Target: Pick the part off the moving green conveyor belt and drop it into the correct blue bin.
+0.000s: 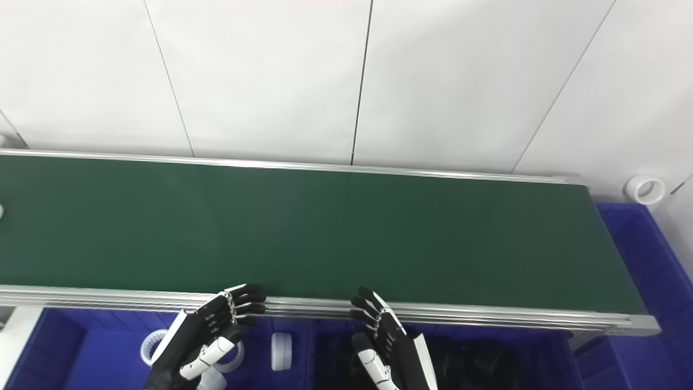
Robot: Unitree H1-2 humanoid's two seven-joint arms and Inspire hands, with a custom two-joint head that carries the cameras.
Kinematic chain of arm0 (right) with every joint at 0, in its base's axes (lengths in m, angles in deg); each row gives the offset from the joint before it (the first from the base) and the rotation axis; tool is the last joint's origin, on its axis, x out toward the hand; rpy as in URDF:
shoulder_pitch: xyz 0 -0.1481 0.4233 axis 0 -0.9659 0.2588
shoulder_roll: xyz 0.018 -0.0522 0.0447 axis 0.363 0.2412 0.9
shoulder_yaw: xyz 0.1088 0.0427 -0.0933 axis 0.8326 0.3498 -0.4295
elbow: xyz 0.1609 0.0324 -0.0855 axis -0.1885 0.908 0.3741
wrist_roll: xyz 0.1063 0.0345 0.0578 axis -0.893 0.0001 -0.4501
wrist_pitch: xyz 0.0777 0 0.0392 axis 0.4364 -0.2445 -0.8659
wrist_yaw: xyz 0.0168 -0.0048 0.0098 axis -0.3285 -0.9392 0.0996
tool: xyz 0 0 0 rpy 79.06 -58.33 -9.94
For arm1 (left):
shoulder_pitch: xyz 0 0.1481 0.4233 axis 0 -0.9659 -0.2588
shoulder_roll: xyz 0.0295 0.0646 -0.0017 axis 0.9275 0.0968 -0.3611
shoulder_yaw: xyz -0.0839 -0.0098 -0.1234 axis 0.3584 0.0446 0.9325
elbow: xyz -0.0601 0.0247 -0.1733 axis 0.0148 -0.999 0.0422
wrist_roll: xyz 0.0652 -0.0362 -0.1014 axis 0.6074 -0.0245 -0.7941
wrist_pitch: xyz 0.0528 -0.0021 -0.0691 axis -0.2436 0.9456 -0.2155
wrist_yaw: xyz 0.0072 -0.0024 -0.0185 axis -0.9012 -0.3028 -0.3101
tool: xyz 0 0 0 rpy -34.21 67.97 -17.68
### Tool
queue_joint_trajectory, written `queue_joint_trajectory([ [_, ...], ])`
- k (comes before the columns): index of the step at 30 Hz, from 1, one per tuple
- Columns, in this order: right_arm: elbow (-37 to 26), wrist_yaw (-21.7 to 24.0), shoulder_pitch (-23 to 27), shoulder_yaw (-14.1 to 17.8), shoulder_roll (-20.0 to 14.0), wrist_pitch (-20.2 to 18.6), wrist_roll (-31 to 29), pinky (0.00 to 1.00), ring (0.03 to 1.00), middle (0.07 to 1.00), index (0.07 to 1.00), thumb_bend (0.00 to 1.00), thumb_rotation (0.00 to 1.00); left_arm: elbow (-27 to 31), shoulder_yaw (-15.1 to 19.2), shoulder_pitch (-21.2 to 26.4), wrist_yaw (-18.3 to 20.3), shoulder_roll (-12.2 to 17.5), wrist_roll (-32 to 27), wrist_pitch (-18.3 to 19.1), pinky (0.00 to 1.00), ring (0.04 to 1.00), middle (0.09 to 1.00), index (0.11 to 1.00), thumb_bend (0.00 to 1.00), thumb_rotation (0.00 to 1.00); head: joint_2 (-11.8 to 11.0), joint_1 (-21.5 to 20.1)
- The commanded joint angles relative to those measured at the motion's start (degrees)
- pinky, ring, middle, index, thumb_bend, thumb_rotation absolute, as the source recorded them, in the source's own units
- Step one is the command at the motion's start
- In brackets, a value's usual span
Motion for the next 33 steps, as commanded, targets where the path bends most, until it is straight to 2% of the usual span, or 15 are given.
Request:
queue_joint_trajectory([
  [1,-0.91,0.22,0.16,-0.10,0.32,1.82,-0.21,0.71,0.793,0.837,0.879,0.55,0.76,0.28,-0.13,0.60,0.58,-0.10,-0.61,-2.63,0.66,0.733,0.776,0.784,0.72,0.64,-0.57,0.51],
  [2,-0.70,0.16,0.21,-0.11,0.30,2.06,-0.04,0.71,0.793,0.837,0.880,0.55,0.76,0.09,-0.12,0.65,0.56,-0.08,-0.52,-2.86,0.65,0.732,0.775,0.784,0.72,0.64,-0.57,0.51],
  [6,0.59,0.07,0.36,-0.10,0.17,3.45,0.16,0.72,0.794,0.837,0.881,0.54,0.76,-1.19,-0.05,0.65,0.35,-0.29,-0.43,-3.57,0.65,0.730,0.775,0.782,0.74,0.63,-3.07,2.48],
  [7,1.13,0.18,0.38,-0.07,0.07,3.94,-0.15,0.72,0.794,0.837,0.881,0.54,0.76,-1.65,-0.14,0.60,0.32,-0.36,-0.29,-3.95,0.65,0.729,0.775,0.782,0.74,0.63,-4.79,4.15],
  [10,2.29,0.27,0.43,0.05,-0.17,4.74,-0.45,0.73,0.801,0.841,0.882,0.54,0.77,-2.85,-0.44,0.54,0.21,-0.45,0.43,-5.32,0.65,0.730,0.773,0.779,0.75,0.64,-6.62,6.21],
  [12,3.61,0.25,0.64,0.23,-0.42,5.96,-0.60,0.73,0.804,0.844,0.884,0.54,0.78,-3.80,-0.63,0.53,0.06,-0.66,0.77,-5.97,0.65,0.729,0.770,0.775,0.75,0.63,-9.60,9.62],
  [14,5.19,0.44,0.95,0.33,-0.79,7.58,-1.01,0.73,0.807,0.851,0.891,0.53,0.80,-4.99,-0.81,0.66,0.01,-0.81,0.93,-6.90,0.64,0.723,0.767,0.770,0.74,0.61,-11.41,11.65],
  [16,6.12,0.53,1.20,0.28,-1.14,8.28,-1.29,0.73,0.812,0.858,0.898,0.53,0.83,-5.88,-0.90,0.79,-0.07,-0.92,1.08,-7.74,0.64,0.716,0.763,0.766,0.74,0.59,-12.00,12.28],
  [17,6.75,0.58,1.40,0.29,-1.28,8.39,-1.62,0.73,0.818,0.864,0.902,0.52,0.84,-6.62,-0.90,1.00,-0.18,-1.00,1.25,-8.34,0.63,0.709,0.759,0.762,0.74,0.58,-14.20,14.57],
  [18,7.16,0.60,1.54,0.28,-1.36,8.43,-1.88,0.74,0.822,0.868,0.906,0.51,0.84,-7.11,-0.90,1.14,-0.27,-1.07,1.37,-8.76,0.62,0.704,0.756,0.759,0.74,0.57,-14.20,14.57],
  [19,7.68,0.54,1.69,0.35,-1.39,8.42,-2.03,0.74,0.822,0.868,0.907,0.51,0.84,-7.89,-0.88,1.43,-0.41,-1.18,1.66,-9.60,0.62,0.703,0.755,0.758,0.74,0.57,-15.75,15.92],
  [21,8.41,0.66,1.90,0.40,-1.44,8.42,-2.56,0.75,0.827,0.874,0.920,0.49,0.86,-8.96,-0.81,1.82,-0.63,-1.32,2.30,-10.76,0.61,0.687,0.745,0.745,0.74,0.55,-16.55,16.41],
  [22,8.81,0.86,2.03,0.37,-1.43,8.44,-2.97,0.76,0.834,0.879,0.930,0.45,0.86,-9.53,-0.74,2.02,-0.72,-1.32,2.57,-11.28,0.60,0.683,0.742,0.740,0.74,0.54,-17.39,16.54],
  [26,9.71,1.27,2.40,0.41,-1.18,8.49,-3.84,0.80,0.854,0.893,0.947,0.32,0.87,-10.42,-0.50,2.29,-0.84,-1.36,3.09,-11.71,0.59,0.674,0.737,0.732,0.77,0.53,-18.16,16.15],
  [33,10.26,0.69,2.75,0.26,-0.82,8.50,-2.67,0.80,0.860,0.893,0.953,0.27,0.91,-11.31,-0.20,2.85,-0.27,-0.93,2.85,-11.96,0.58,0.662,0.731,0.730,0.76,0.50,-18.69,15.86],
])
